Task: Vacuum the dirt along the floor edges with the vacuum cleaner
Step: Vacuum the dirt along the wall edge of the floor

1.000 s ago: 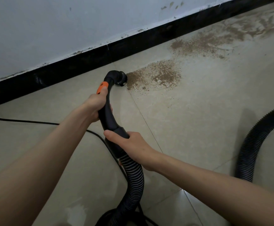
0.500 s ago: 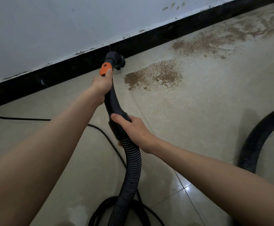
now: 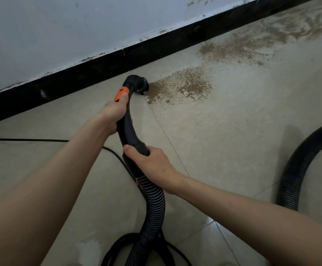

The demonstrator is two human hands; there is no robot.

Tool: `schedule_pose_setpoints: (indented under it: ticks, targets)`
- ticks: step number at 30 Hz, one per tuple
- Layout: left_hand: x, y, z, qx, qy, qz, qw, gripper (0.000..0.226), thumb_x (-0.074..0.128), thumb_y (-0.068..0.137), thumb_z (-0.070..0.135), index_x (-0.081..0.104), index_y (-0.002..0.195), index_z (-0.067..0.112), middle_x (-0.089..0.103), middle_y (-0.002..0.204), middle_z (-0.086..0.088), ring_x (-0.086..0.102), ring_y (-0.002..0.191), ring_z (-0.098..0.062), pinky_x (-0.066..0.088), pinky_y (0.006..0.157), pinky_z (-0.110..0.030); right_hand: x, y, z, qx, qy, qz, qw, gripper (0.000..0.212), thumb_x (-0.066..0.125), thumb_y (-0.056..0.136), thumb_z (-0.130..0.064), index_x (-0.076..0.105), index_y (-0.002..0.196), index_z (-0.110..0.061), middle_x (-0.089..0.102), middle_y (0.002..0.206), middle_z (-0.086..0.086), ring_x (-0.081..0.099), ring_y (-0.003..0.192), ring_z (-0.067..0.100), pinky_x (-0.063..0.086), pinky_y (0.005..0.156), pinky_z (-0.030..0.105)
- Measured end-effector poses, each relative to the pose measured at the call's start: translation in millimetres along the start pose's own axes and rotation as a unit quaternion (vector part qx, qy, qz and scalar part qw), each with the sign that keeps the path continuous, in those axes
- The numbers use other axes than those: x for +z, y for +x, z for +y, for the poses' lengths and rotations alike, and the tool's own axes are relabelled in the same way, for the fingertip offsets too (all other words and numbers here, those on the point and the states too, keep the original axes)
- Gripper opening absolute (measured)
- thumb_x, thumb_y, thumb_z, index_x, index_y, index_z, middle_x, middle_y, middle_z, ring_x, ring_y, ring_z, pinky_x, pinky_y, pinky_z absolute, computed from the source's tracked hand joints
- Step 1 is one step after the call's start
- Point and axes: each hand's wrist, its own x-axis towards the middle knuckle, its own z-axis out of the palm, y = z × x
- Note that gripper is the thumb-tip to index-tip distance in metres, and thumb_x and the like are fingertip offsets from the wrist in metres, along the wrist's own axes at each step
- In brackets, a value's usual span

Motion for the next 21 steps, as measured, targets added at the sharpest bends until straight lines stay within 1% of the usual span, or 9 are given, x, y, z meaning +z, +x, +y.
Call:
schedule_pose_setpoints:
  ticks: [2, 4, 7, 9, 13, 17, 19, 21]
  targets:
    - [-2.8, -3.4, -4.7, -0.003, 0.000, -0.005, 1.000, 0.055, 0.044, 0.096, 0.051, 0.045, 0.116, 0.000, 0.057, 0.078, -0.011, 0.057, 0.064, -0.022, 0.052, 0.060, -0.033, 1.2, -4.0, 2.0, -0.001, -0.013, 0.004, 1.000, 0.043, 0.068, 0.082, -0.053, 0.062, 0.094, -0.012, 0.066, 0.083, 0.006, 0.060, 0.044, 0.011, 0.046, 0.043, 0.020]
    - [-5.1, -5.9, -7.2, -0.008, -0.007, -0.014, 1.000, 0.057, 0.043, 0.096, 0.052, 0.046, 0.115, -0.001, 0.056, 0.075, -0.010, 0.056, 0.062, -0.022, 0.051, 0.059, -0.032, 2.1, -7.3, 3.1, -0.003, -0.024, 0.009, 1.000, 0.042, 0.067, 0.082, -0.054, 0.061, 0.091, -0.013, 0.066, 0.081, 0.004, 0.060, 0.044, 0.011, 0.047, 0.043, 0.020]
    - [-6.7, -10.0, -10.0, -0.016, -0.007, -0.017, 1.000, 0.057, 0.043, 0.095, 0.053, 0.045, 0.113, -0.001, 0.057, 0.075, -0.011, 0.056, 0.060, -0.022, 0.051, 0.057, -0.032, 3.6, -12.1, 5.5, -0.007, -0.036, 0.011, 0.999, 0.039, 0.067, 0.081, -0.055, 0.060, 0.084, -0.017, 0.065, 0.076, 0.001, 0.061, 0.045, 0.011, 0.050, 0.047, 0.022]
    - [-6.0, -13.1, -12.2, -0.020, -0.004, -0.016, 1.000, 0.057, 0.043, 0.096, 0.053, 0.045, 0.113, -0.001, 0.057, 0.075, -0.011, 0.056, 0.060, -0.022, 0.051, 0.056, -0.032, 3.5, -15.7, 7.0, -0.007, -0.038, 0.009, 0.999, 0.038, 0.067, 0.081, -0.055, 0.059, 0.082, -0.018, 0.064, 0.074, -0.001, 0.061, 0.044, 0.010, 0.049, 0.046, 0.021]
    - [0.4, -22.0, -12.8, -0.014, 0.006, -0.011, 1.000, 0.052, 0.041, 0.097, 0.051, 0.044, 0.110, 0.000, 0.056, 0.075, -0.011, 0.055, 0.061, -0.022, 0.050, 0.058, -0.032, -0.7, -22.2, 8.9, 0.004, -0.018, 0.012, 1.000, 0.038, 0.068, 0.080, -0.054, 0.059, 0.083, -0.017, 0.064, 0.075, 0.002, 0.060, 0.043, 0.010, 0.046, 0.043, 0.020]
    - [10.9, -30.9, -11.5, -0.005, 0.014, -0.011, 1.000, 0.048, 0.040, 0.098, 0.048, 0.040, 0.111, 0.002, 0.054, 0.078, -0.011, 0.055, 0.063, -0.021, 0.048, 0.056, -0.032, -6.5, -28.0, 13.3, 0.016, 0.014, 0.015, 1.000, 0.042, 0.069, 0.079, -0.051, 0.062, 0.090, -0.012, 0.066, 0.079, 0.008, 0.063, 0.050, 0.017, 0.052, 0.050, 0.027]
    - [14.7, -33.8, -12.5, 0.002, 0.021, -0.007, 1.000, 0.047, 0.040, 0.098, 0.048, 0.039, 0.111, 0.003, 0.054, 0.082, -0.011, 0.055, 0.067, -0.022, 0.051, 0.062, -0.034, -9.4, -31.2, 16.3, 0.017, 0.023, 0.014, 1.000, 0.042, 0.069, 0.079, -0.050, 0.063, 0.090, -0.011, 0.066, 0.081, 0.010, 0.064, 0.055, 0.020, 0.054, 0.053, 0.030]
    - [17.3, -36.0, -14.8, 0.011, 0.031, 0.000, 0.999, 0.046, 0.039, 0.098, 0.048, 0.040, 0.109, 0.004, 0.054, 0.087, -0.012, 0.057, 0.076, -0.025, 0.053, 0.075, -0.038, -13.1, -33.9, 18.6, 0.013, 0.031, 0.009, 0.999, 0.041, 0.069, 0.080, -0.049, 0.063, 0.091, -0.010, 0.066, 0.081, 0.010, 0.065, 0.058, 0.021, 0.055, 0.054, 0.031]
